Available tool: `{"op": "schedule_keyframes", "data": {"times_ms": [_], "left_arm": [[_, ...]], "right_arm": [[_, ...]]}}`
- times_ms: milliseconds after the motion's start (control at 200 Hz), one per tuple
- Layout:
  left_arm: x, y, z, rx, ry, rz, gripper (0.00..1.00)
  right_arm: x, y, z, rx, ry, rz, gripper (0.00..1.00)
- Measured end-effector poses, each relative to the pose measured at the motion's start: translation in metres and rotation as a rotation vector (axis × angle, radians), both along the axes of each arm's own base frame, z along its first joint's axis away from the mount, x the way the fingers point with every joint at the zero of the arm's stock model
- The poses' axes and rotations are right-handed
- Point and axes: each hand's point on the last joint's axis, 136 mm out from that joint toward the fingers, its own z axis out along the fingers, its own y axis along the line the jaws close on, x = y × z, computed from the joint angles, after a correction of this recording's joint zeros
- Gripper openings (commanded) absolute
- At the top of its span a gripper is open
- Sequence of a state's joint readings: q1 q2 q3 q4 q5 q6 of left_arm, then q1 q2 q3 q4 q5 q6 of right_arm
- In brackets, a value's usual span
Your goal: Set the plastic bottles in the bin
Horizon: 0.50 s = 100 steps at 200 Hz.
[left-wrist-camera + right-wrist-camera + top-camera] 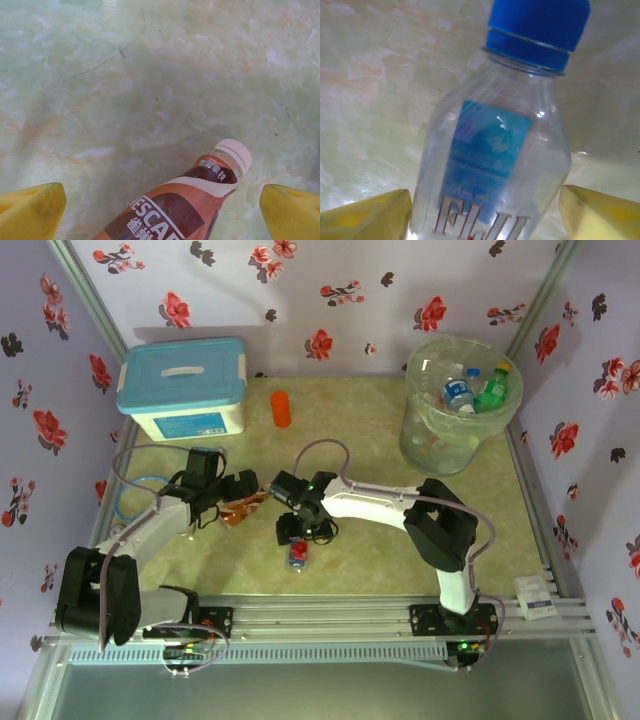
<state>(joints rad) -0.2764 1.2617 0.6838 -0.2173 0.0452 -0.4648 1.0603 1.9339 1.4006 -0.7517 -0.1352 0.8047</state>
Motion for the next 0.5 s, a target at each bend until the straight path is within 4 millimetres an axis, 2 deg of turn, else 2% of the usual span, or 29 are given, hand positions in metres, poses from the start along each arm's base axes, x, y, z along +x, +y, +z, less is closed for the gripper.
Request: {"op": "schedule_keyframes", "data": {"times_ms": [155, 500], "left_arm": [[0.000, 0.000, 0.000, 0.000, 0.000, 0.000, 1.00], [0.000, 0.000, 0.000, 0.000, 0.000, 0.000, 1.00]], "right_arm": [[-0.002, -0.005, -0.010, -0.027, 0.005, 0.014, 0.68], [0.003, -0.008, -0.011, -0.043, -0.030, 0.035, 0.54]]}}
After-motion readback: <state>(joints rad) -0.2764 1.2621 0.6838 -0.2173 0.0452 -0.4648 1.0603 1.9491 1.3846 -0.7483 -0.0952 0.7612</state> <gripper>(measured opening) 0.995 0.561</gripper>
